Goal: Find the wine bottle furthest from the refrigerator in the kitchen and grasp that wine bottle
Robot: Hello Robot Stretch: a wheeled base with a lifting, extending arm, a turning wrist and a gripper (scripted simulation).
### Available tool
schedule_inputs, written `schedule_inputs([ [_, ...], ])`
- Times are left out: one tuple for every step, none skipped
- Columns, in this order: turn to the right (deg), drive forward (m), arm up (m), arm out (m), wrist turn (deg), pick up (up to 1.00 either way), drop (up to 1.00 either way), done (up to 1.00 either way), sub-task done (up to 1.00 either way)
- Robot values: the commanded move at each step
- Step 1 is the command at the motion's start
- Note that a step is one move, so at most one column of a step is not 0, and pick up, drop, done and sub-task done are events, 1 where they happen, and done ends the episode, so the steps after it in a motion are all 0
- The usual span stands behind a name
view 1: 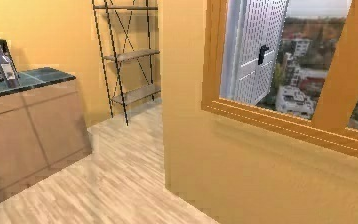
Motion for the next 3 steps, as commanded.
schedule_inputs([
  [-15.0,0.0,0.0,0.0,0.0,0.0,0.0,0.0,0.0],
  [0.0,0.5,0.0,0.0,0.0,0.0,0.0,0.0,0.0],
  [-39.0,0.0,0.0,0.0,0.0,0.0,0.0,0.0,0.0],
])
